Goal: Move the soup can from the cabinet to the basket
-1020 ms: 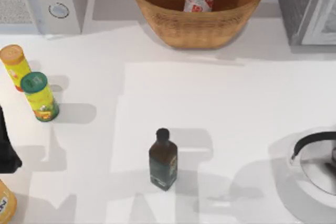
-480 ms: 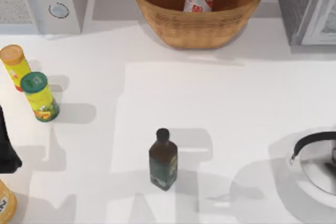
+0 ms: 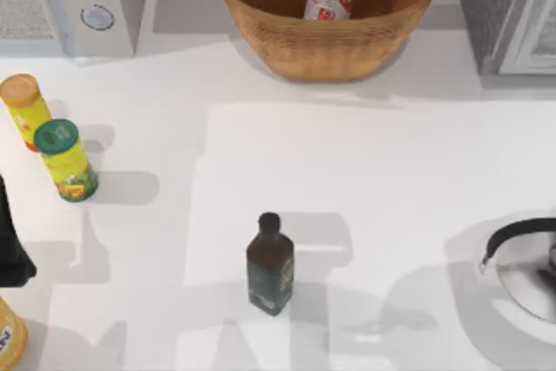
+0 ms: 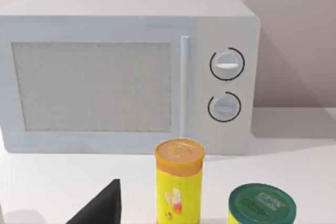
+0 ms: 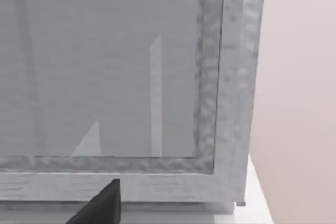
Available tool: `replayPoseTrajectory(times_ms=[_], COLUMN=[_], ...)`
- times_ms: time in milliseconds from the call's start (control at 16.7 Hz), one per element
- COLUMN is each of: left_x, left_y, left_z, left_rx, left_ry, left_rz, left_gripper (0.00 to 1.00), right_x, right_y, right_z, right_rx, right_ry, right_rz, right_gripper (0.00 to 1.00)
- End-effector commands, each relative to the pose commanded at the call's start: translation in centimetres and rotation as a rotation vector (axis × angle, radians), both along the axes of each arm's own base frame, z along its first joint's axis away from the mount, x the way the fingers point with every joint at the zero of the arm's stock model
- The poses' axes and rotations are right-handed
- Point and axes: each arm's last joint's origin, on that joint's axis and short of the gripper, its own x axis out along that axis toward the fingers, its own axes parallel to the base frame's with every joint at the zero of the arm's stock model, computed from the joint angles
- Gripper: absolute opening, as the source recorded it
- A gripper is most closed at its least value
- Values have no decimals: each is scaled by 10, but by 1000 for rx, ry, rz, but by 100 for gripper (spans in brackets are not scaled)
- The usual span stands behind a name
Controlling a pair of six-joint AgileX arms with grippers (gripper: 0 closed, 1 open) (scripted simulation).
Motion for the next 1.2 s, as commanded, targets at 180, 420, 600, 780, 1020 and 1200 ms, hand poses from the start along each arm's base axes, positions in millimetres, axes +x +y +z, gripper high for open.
replayPoseTrajectory(times_ms=[180,420,600,780,1020,1200], left_x=[0,0,0,0,0,0], left_y=[0,0,0,0,0,0], left_z=[0,0,0,0,0,0], left_rx=[0,0,0,0,0,0], left_ry=[0,0,0,0,0,0], left_rz=[0,0,0,0,0,0], left_gripper=[100,100,100,100,100,100], right_x=[12,26,27,20,2,-8], right_y=[-25,-53,-56,-40,-2,17], right_z=[34,105,172,238,305,330], right_rx=[-1,17,36,46,25,7], right_ry=[1,12,23,28,15,4], right_rz=[0,2,2,3,3,3], right_gripper=[100,100,100,100,100,100])
